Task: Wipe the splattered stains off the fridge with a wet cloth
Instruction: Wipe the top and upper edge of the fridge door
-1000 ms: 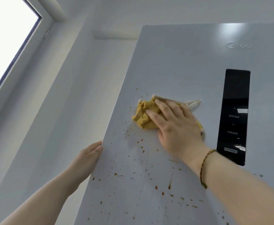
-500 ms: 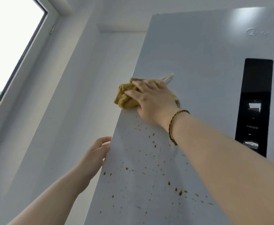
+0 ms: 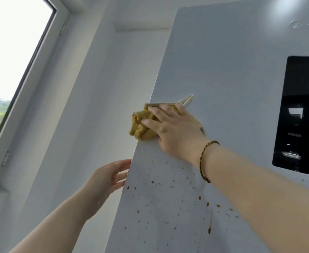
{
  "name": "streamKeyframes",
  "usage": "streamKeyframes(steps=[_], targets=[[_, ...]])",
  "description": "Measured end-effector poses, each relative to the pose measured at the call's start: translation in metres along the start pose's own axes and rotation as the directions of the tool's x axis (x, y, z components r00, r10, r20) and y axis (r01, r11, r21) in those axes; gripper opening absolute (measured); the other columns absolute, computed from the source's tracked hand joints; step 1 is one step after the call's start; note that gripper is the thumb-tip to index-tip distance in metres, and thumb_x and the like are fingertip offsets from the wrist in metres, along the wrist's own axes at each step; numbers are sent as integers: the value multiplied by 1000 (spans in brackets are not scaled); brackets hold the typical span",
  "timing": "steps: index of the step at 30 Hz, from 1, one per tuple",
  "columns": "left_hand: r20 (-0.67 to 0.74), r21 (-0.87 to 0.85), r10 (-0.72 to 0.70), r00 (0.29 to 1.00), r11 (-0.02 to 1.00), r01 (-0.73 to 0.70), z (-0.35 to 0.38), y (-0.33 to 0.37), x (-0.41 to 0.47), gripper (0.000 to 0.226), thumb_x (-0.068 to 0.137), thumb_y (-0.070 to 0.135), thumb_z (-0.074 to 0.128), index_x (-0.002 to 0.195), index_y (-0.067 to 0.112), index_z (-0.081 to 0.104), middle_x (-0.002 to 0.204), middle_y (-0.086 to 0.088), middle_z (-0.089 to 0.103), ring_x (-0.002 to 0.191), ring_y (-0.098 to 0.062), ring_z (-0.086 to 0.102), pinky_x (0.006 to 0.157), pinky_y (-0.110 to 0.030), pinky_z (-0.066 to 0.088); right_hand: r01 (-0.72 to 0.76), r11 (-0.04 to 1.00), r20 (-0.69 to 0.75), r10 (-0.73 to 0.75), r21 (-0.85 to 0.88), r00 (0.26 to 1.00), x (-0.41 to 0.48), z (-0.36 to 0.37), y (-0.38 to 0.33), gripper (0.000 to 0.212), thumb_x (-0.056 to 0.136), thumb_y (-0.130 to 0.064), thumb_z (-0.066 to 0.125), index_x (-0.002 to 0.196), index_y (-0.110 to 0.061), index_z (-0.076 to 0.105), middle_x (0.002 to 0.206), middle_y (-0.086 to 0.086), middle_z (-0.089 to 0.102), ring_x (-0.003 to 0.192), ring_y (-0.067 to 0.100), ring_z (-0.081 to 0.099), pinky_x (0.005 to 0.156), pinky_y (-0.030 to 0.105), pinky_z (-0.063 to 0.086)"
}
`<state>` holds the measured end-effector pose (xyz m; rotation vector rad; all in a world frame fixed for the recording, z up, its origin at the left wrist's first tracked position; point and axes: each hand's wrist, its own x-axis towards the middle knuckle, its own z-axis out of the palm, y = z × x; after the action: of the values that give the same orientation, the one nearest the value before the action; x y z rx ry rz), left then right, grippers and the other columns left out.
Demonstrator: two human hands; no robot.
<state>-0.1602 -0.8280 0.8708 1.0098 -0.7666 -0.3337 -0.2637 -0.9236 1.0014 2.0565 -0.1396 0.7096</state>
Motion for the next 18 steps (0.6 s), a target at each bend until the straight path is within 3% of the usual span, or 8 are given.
streamKeyframes(steps=[3, 5, 8, 10, 12, 14, 16, 18], targets=[[20, 89, 54, 998, 994, -56, 2, -1, -4, 33, 98, 14, 30, 97, 17, 63, 100, 6, 69, 92, -9, 66, 78, -24, 49, -228, 969, -127, 239, 94, 963, 0, -9, 23, 50, 95, -22, 32, 143, -31, 22, 155, 0, 8, 142, 22, 6, 114, 46, 3], [0, 102, 68, 998, 993, -68, 5, -1, -5, 29, 98, 15, 30, 103, 22, 58, 102, 5, 67, 97, -13, 63, 84, -27, 47, -294, 949, -148, 308, 112, 940, -6, -8, 20, 50, 96, -22, 31, 144, -31, 20, 155, 1, 5, 142, 23, 4, 114, 48, -1], [-19, 134, 83, 996, 988, -80, 10, -2, -7, 25, 98, 17, 34, 108, 32, 51, 104, 4, 65, 103, -17, 60, 95, -34, 42, -100, 989, -72, 108, 105, 992, -28, 4, -6, 53, 95, -21, 33, 144, -31, 19, 156, 3, 1, 142, 27, 1, 113, 51, -6], [-11, 179, 83, 996, 981, -80, 12, -2, -9, 25, 97, 20, 35, 106, 35, 53, 110, 4, 64, 108, -18, 58, 98, -34, 41, 81, 993, -41, -77, 81, 996, -44, 11, -15, 53, 94, -21, 39, 144, -28, 25, 155, 8, 8, 142, 30, 8, 112, 52, -5], [-14, 192, 85, 996, 978, -81, 14, 0, -12, 27, 97, 18, 34, 99, 36, 55, 111, 3, 63, 108, -18, 57, 97, -33, 42, 156, 988, 6, -156, 2, 988, -47, 10, -1, 51, 94, -21, 38, 143, -27, 27, 155, 8, 13, 141, 31, 13, 113, 52, 0], [-27, 191, 98, 995, 977, -91, 17, 1, -13, 30, 97, 17, 33, 97, 36, 56, 112, 1, 63, 109, -20, 56, 94, -33, 42, 101, 992, -16, -102, -79, 995, -44, 3, 22, 49, 91, -22, 29, 139, -28, 35, 152, 9, 24, 138, 31, 25, 111, 53, 13], [-39, 197, 111, 993, 975, -102, 21, 2, -15, 29, 97, 18, 35, 95, 37, 56, 110, 2, 63, 107, -17, 57, 88, -29, 44, -90, 993, -181, 74, -77, 981, -42, -1, 44, 53, 77, -23, 28, 119, -21, 60, 130, 15, 55, 116, 36, 54, 95, 59, 36], [-67, 179, 131, 989, 977, -117, 25, 1, -17, 27, 96, 18, 38, 92, 36, 57, 103, 7, 64, 98, -10, 59, 77, -22, 44, -215, 974, -257, 192, -65, 947, -49, 0, 49, 51, 72, -23, 31, 107, -18, 68, 114, 16, 65, 100, 37, 63, 82, 60, 45]])
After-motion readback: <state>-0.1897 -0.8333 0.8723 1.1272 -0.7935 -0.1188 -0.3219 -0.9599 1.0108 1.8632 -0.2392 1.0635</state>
